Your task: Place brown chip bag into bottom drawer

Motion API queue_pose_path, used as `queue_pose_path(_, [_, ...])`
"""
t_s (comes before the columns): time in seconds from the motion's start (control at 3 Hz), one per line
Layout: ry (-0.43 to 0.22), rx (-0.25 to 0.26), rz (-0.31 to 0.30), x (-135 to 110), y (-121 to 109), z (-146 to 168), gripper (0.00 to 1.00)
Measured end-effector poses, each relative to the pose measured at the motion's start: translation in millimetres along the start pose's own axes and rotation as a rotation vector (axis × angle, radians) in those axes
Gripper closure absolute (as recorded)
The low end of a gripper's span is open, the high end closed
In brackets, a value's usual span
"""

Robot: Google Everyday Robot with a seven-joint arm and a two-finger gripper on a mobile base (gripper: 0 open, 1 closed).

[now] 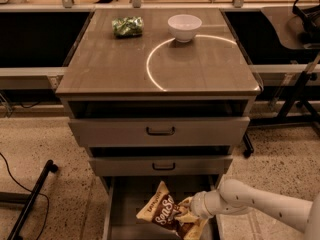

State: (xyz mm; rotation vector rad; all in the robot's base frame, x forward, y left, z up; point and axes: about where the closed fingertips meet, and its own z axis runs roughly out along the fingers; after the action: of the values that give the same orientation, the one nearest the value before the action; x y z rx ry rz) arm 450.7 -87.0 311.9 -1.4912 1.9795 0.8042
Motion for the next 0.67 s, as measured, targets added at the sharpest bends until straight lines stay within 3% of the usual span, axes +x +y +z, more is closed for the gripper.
queue_pose_path(0.67, [0.021,0.009,0.033,11.1,-10.6,12.5,0.37])
